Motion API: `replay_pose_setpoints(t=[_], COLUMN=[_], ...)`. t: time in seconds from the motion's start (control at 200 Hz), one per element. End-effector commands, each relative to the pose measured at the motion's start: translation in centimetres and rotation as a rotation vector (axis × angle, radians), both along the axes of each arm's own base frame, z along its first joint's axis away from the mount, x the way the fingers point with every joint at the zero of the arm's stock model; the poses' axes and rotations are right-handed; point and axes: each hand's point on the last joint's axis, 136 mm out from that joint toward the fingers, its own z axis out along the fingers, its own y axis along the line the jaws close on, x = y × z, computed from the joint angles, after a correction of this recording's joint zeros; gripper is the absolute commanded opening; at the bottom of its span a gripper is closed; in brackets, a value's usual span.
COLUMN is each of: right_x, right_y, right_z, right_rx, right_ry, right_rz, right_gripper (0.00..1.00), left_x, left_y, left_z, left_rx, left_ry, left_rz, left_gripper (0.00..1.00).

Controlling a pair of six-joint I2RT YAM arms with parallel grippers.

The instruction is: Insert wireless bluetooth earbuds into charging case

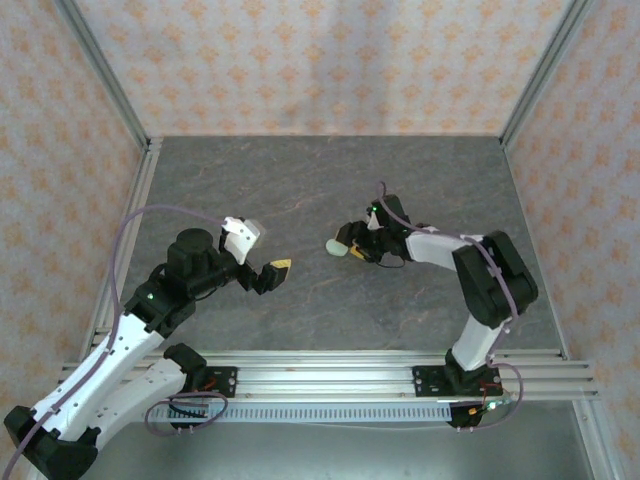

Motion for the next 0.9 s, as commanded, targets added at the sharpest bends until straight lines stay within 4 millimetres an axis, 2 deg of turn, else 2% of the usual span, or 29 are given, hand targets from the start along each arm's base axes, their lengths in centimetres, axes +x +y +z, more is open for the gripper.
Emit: replay_pose_setpoints(t=[0.0, 0.1, 0.22, 0.32, 0.345, 0.36, 0.39, 0.465, 0.54, 0.62, 0.725, 0.836, 0.891], right_x=[-0.5, -0.7, -1.0, -1.3, -1.3, -1.5, -1.6, -1.9, -2.4, -2.5, -2.0, -1.2, -0.7], right_y=[-2.6, -4.5, -7.8, -11.5, -12.5, -13.3, -14.7, -18.0, -21.4, -23.7, -25.6, -28.2, -28.7], right_z=[2.2, 4.8, 9.0, 11.9, 12.0, 12.8, 13.3, 14.0, 14.2, 13.7, 11.8, 8.7, 7.4], right_rx=[-0.143, -0.226, -0.381, -0.533, -0.581, -0.599, -0.653, -0.803, -0.928, -0.966, -0.967, -0.977, -0.995], right_ry=[-0.068, -0.150, -0.294, -0.421, -0.438, -0.468, -0.498, -0.586, -0.638, -0.669, -0.700, -0.639, -0.623], right_rz=[-0.012, -0.026, -0.061, -0.134, -0.156, -0.184, -0.223, -0.308, -0.439, -0.513, -0.560, -0.631, -0.623], right_gripper=[0.65, 0.70, 0.80, 0.88, 0.92, 0.94, 1.00, 0.99, 0.99, 0.99, 0.99, 0.99, 0.99], left_x=[0.3, 1.0, 2.5, 4.4, 4.9, 5.1, 5.7, 6.8, 7.8, 8.8, 10.3, 11.3, 11.4], left_y=[0.4, 1.1, 2.9, 5.6, 6.4, 6.8, 7.7, 10.0, 12.0, 14.7, 16.7, 18.7, 19.9], left_z=[0.2, 0.5, 0.3, -0.3, -0.4, -0.5, -0.8, -1.5, -2.8, -4.9, -7.1, -9.5, -10.5], left_rx=[0.021, 0.029, 0.065, 0.080, 0.076, 0.070, 0.056, 0.016, -0.005, -0.040, -0.067, 0.032, 0.070], left_ry=[-0.024, -0.031, -0.021, 0.012, 0.021, 0.026, 0.038, 0.054, 0.068, 0.112, 0.139, 0.130, 0.116], left_rz=[0.024, 0.074, 0.198, 0.359, 0.400, 0.424, 0.470, 0.593, 0.699, 0.840, 0.936, 1.027, 1.082], left_gripper=[1.00, 1.00, 1.00, 1.00, 1.00, 1.00, 1.00, 1.00, 1.00, 1.00, 1.00, 1.00, 1.00])
